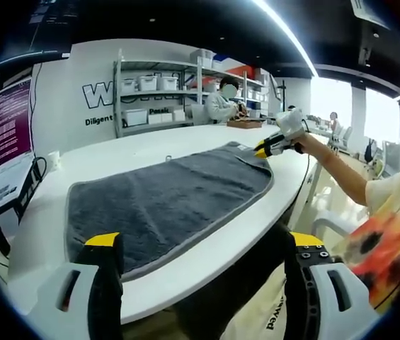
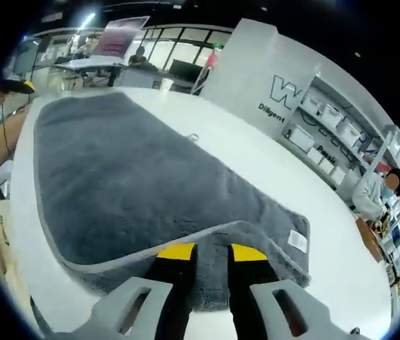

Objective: Open the folded towel by lifting each exposed corner and separating the folded layers until the towel lies flat within the target outline without major curled edges

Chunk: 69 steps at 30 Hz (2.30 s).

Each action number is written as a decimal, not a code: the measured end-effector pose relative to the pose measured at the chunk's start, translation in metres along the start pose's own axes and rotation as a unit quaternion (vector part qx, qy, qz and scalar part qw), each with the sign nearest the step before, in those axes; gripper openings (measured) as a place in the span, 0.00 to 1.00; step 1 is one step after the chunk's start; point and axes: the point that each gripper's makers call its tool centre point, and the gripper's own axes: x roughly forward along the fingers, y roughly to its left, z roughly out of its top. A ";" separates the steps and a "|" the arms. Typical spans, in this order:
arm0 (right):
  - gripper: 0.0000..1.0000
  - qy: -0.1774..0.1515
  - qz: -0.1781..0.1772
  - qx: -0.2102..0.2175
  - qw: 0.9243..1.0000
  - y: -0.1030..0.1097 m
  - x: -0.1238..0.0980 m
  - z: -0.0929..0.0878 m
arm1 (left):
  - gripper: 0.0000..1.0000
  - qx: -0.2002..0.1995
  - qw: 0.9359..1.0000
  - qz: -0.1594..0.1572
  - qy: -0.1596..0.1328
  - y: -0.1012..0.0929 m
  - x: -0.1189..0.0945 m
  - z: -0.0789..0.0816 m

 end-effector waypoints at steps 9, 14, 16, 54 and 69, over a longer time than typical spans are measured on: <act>0.21 0.038 -0.008 0.039 0.998 -0.014 0.031 -0.011 | 0.94 -0.003 1.000 -0.012 -0.006 -0.004 0.000 0.003; 0.11 0.037 -0.001 0.052 0.998 -0.011 0.036 -0.012 | 0.94 -0.005 1.000 -0.010 -0.005 -0.002 0.000 0.002; 0.00 0.030 0.014 0.062 0.998 -0.005 0.038 -0.011 | 0.93 -0.006 1.000 -0.010 -0.006 -0.002 -0.001 0.002; 0.00 -0.084 -0.079 0.098 0.988 -0.009 -0.078 -0.054 | 0.93 -0.008 1.000 -0.012 0.006 -0.005 0.004 -0.003; 0.00 -0.065 -0.092 0.113 0.987 -0.003 -0.105 -0.093 | 0.93 -0.008 1.000 -0.016 0.014 -0.008 0.008 -0.005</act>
